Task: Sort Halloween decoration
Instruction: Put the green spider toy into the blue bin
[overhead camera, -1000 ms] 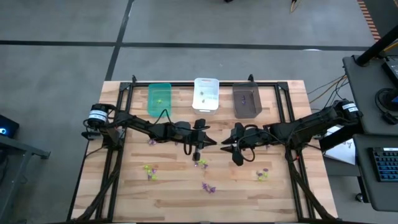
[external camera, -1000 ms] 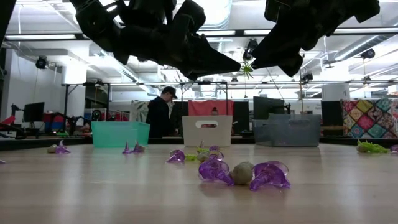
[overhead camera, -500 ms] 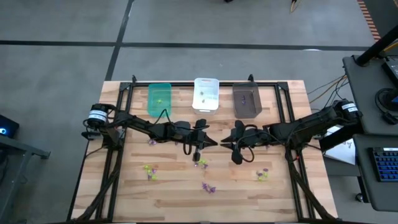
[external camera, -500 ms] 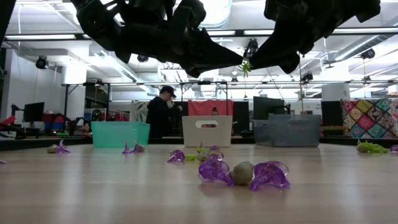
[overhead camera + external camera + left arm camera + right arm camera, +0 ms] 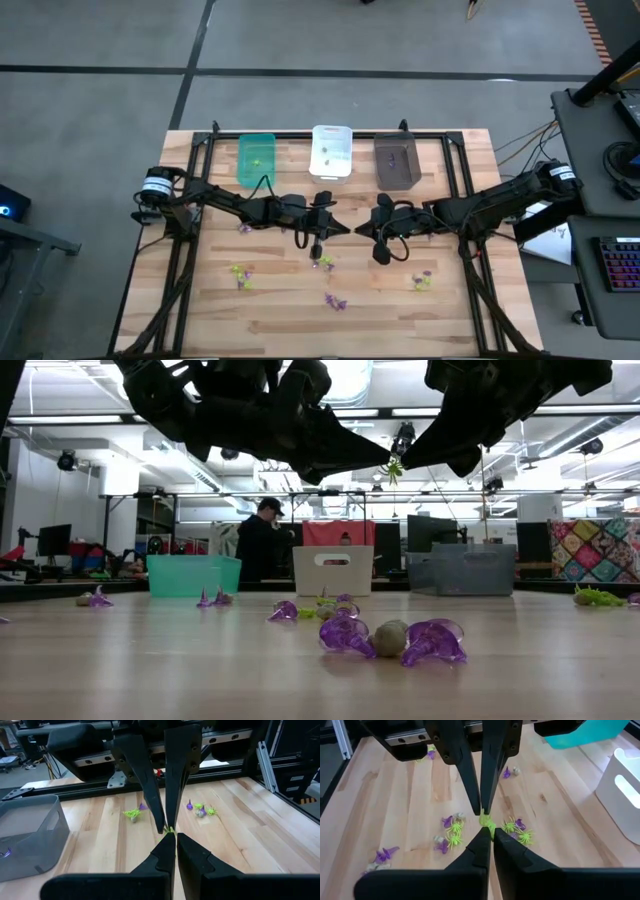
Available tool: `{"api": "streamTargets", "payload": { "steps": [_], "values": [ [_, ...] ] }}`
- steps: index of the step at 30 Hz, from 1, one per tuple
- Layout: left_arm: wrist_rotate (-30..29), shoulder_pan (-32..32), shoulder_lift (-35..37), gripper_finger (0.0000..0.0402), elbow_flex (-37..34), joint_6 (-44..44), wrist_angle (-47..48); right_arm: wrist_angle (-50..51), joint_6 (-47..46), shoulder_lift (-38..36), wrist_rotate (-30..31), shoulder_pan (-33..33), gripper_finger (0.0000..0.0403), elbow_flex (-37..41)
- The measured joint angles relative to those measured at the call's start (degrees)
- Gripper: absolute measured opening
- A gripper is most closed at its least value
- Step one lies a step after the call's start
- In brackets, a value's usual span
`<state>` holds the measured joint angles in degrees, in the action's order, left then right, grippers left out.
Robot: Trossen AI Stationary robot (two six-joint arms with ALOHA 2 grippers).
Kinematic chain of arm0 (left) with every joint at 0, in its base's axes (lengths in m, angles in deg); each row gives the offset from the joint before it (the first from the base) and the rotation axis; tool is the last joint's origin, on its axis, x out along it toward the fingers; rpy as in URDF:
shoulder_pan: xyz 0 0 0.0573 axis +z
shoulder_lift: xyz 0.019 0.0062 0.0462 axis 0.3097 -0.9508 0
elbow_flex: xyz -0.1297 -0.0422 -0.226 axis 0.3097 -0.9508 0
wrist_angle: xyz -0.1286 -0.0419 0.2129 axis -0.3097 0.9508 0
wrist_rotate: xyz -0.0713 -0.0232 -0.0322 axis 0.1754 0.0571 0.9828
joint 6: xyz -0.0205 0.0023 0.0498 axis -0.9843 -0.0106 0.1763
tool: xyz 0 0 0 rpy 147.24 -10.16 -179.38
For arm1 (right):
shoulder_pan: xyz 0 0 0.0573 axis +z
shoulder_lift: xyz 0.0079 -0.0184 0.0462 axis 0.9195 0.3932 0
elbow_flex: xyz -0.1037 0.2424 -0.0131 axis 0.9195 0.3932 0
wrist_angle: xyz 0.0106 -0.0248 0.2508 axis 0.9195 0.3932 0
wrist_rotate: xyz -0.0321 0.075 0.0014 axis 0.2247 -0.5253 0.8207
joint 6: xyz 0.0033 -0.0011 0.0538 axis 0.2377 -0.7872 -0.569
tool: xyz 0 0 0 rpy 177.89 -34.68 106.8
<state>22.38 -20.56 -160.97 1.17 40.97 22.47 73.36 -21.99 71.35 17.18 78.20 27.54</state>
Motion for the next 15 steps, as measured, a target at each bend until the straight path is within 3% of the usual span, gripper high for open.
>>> {"api": "streamTargets", "payload": {
  "steps": [15],
  "values": [
    [-0.02,-0.01,0.0,0.0,0.0,-0.01,1.68,4.28,-5.24,-0.09,-0.4,0.02,0.0009,0.0]
  ]
}}
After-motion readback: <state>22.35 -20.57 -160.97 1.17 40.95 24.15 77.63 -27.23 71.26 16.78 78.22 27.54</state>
